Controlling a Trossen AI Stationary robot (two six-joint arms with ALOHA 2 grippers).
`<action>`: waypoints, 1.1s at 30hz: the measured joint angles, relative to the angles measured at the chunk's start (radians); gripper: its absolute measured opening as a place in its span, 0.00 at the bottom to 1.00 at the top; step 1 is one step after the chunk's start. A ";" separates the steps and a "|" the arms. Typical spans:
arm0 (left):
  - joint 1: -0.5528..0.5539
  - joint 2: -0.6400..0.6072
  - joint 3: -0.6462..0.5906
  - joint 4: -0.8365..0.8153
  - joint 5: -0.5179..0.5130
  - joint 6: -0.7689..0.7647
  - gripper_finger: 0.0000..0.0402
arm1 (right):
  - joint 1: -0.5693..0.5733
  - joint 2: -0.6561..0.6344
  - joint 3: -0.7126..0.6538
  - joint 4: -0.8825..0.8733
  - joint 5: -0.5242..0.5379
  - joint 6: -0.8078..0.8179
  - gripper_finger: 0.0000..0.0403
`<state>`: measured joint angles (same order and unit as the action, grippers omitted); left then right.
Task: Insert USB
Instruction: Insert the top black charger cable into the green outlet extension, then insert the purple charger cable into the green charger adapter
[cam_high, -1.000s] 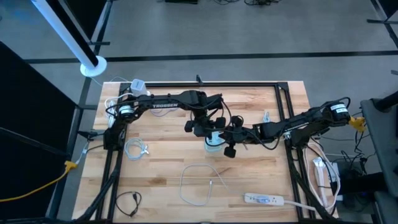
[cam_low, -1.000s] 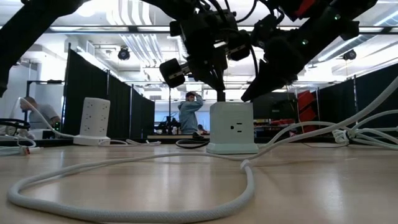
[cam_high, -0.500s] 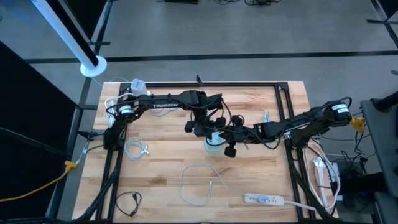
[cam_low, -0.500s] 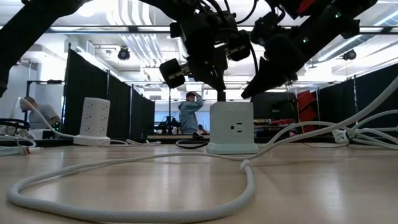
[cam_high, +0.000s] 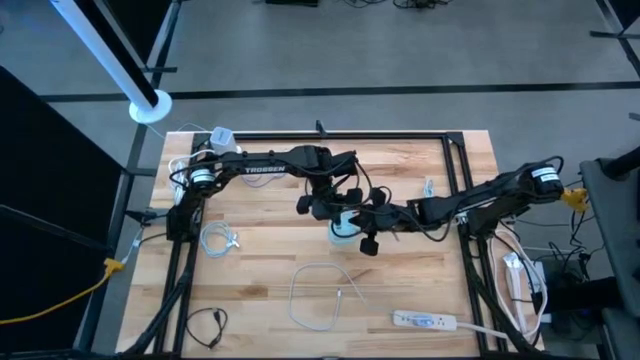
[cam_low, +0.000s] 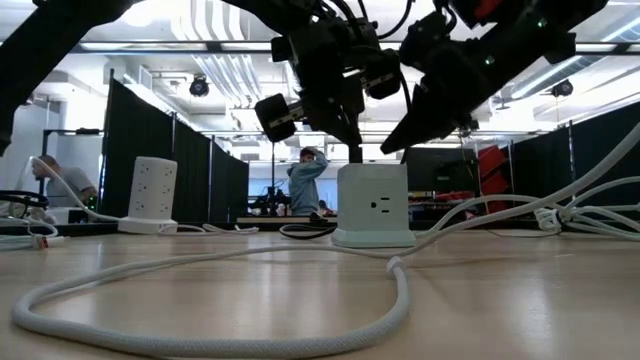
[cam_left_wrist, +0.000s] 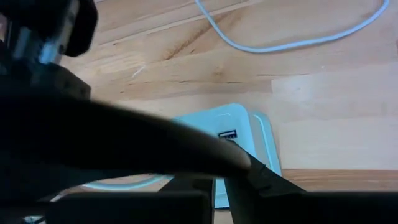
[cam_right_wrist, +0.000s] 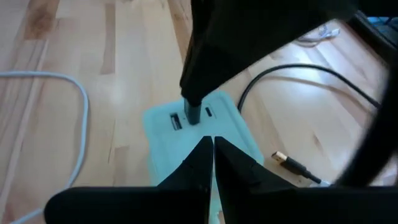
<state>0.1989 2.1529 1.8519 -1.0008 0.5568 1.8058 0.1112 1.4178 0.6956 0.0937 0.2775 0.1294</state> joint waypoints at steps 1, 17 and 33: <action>0.000 0.000 0.000 0.004 0.001 -0.019 0.02 | 0.000 0.000 0.000 0.000 0.000 -0.001 0.00; 0.000 -0.011 0.002 0.058 -0.030 -0.453 0.22 | 0.000 -0.003 0.000 0.006 0.011 -0.025 0.00; 0.008 -0.080 -0.001 -0.079 -0.330 -1.058 0.36 | 0.000 -0.124 0.000 -0.119 0.012 -0.029 0.00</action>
<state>0.2072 2.0725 1.8511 -1.0797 0.2267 0.7476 0.1112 1.2941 0.6953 -0.0252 0.2899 0.1000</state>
